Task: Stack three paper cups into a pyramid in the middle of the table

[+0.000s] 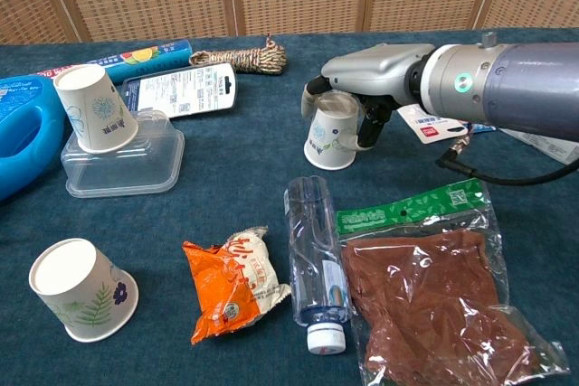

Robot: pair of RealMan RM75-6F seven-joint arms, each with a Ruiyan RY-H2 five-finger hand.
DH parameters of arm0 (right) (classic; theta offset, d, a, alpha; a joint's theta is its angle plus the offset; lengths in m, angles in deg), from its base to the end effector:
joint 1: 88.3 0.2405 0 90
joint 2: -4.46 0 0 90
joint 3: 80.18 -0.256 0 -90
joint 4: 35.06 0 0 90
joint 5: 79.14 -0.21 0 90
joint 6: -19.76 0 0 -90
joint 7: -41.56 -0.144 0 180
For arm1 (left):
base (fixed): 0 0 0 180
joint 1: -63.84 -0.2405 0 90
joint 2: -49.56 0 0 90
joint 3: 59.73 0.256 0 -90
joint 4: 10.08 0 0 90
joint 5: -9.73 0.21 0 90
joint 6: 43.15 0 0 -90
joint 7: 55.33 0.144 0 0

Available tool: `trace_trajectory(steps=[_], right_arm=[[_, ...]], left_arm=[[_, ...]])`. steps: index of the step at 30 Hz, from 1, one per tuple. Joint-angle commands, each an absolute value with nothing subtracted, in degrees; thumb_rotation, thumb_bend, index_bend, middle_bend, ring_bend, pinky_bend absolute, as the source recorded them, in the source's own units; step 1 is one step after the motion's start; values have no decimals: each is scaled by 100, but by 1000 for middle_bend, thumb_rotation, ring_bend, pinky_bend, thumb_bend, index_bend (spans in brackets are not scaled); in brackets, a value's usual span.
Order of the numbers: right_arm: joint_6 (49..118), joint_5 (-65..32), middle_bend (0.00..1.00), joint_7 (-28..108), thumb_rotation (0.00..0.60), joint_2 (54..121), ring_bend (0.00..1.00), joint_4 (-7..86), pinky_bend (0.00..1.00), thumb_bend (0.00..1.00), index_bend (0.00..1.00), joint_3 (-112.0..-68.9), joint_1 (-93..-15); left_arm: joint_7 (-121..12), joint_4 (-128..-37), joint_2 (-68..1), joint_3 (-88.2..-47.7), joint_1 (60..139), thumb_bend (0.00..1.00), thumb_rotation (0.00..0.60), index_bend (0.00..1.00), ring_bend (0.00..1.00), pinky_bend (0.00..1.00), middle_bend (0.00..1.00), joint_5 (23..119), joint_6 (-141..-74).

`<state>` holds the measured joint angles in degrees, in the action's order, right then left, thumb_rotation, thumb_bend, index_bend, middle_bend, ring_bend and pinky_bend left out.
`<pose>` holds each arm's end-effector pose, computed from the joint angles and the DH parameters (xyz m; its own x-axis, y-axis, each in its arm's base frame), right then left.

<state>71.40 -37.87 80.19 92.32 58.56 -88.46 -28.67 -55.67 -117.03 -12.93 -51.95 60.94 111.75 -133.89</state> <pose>-0.0667 -0.3462 -0.0375 0.6153 -0.3193 0.7207 -0.7525 -0.5104 0.4162 -0.2492 0.1013 0.1333 0.1654 0.1264 0.9781 0.9816 -0.1175 -0.1508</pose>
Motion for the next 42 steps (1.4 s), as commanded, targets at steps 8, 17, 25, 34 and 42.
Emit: trace_trajectory(steps=[8,17,25,34,42], right_arm=[[7617,-3830,104,7973,600,8614,35,6660,379,487,124,-8671,-3148],[7771,-3416,97,7669,600,8168,33,7146,372,488,98,-8525,-3451],[8320,-2981,56,7682,600,7708,0,7714,349,481,49,-8274,-3868],[8789,-2418,50,7274,600,7072,0,7970,317,479,44,-7983,-4551],[8880,-1882,50,6648,600,6828,0,7665,213,479,54,-7955,-4996]], left_arm=[[-5442,-11790,-1186,-5221,6225,456,600,163,0,0,0,11299,-13263],[-5339,-11898,-1110,-5245,6323,455,600,150,0,0,0,11287,-13130],[-5007,-12070,-928,-5385,6566,456,600,112,0,0,0,11100,-12773],[-4293,-12524,-608,-5813,7125,456,600,1,0,0,0,10494,-12036],[-3865,-12780,-532,-6273,7785,455,600,0,0,0,0,9372,-11141]])
